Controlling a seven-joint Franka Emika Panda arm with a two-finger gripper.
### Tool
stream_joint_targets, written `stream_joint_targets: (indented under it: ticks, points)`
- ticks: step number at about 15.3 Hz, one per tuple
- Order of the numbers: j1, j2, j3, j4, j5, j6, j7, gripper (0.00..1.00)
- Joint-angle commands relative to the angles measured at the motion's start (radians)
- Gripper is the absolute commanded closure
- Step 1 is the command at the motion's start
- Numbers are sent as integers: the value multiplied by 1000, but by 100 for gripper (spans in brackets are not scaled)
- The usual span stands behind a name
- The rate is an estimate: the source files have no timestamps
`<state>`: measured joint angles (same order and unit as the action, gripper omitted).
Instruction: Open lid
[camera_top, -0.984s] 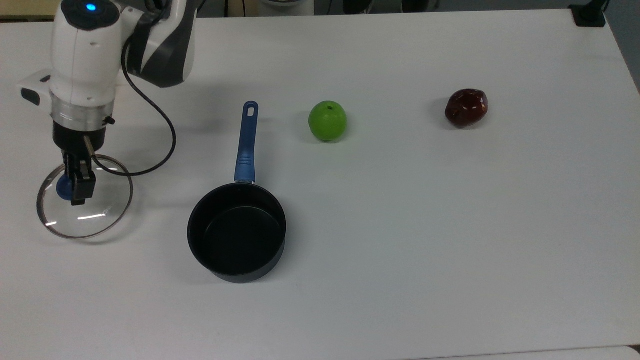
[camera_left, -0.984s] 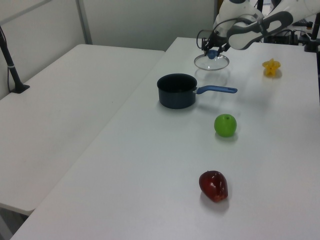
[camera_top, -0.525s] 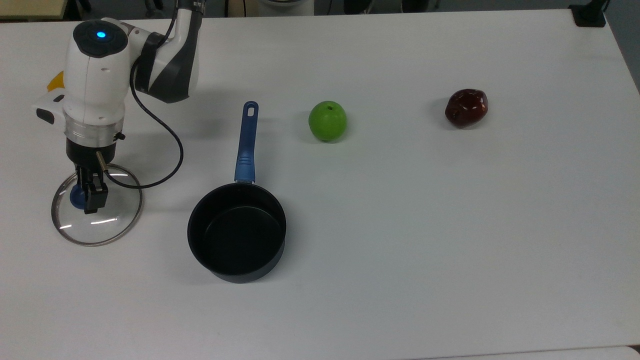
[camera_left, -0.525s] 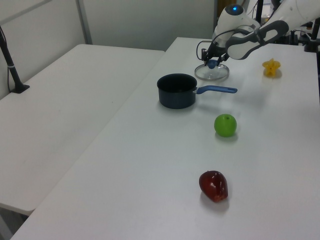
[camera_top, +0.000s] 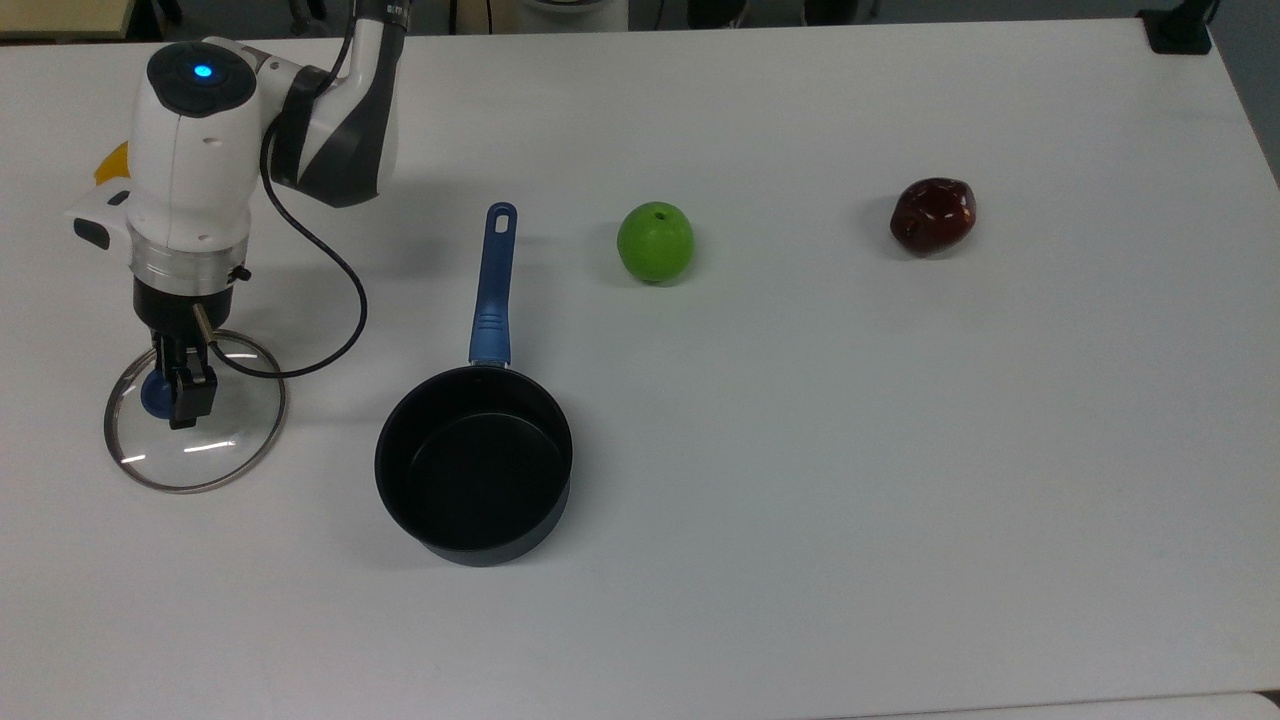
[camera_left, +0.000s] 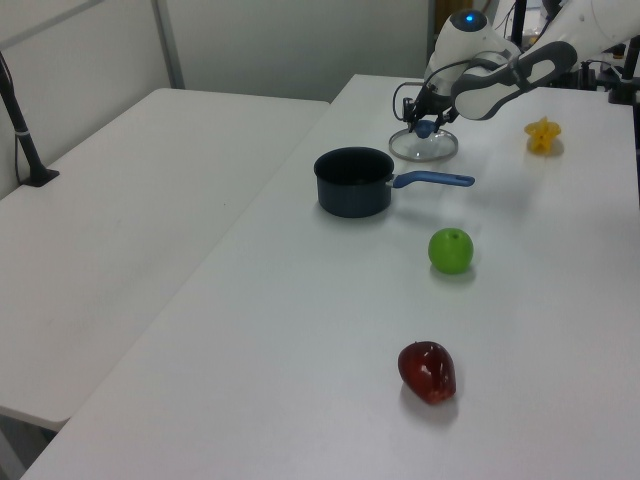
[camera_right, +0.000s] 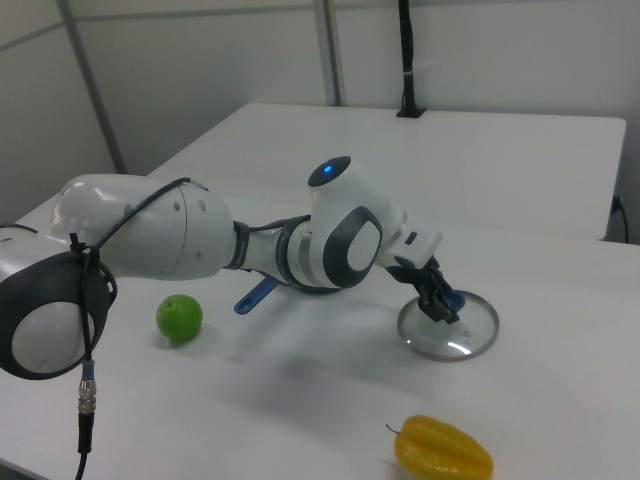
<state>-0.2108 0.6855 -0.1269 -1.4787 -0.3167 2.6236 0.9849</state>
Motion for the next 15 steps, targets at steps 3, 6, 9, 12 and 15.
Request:
stream_joint_targets:
  ticks: [3, 6, 9, 12, 15]
  points:
    - [-10, -15, 4, -17, 16, 24, -17, 24]
    - [-9, -66, 9, -15, 18, -16, -20, 11]
    - [-1, -138, 23, -8, 48, -126, -29, 0]
    - [4, -214, 76, -5, 105, -271, -77, 0]
    - [7, -296, 150, -2, 126, -478, -144, 0]
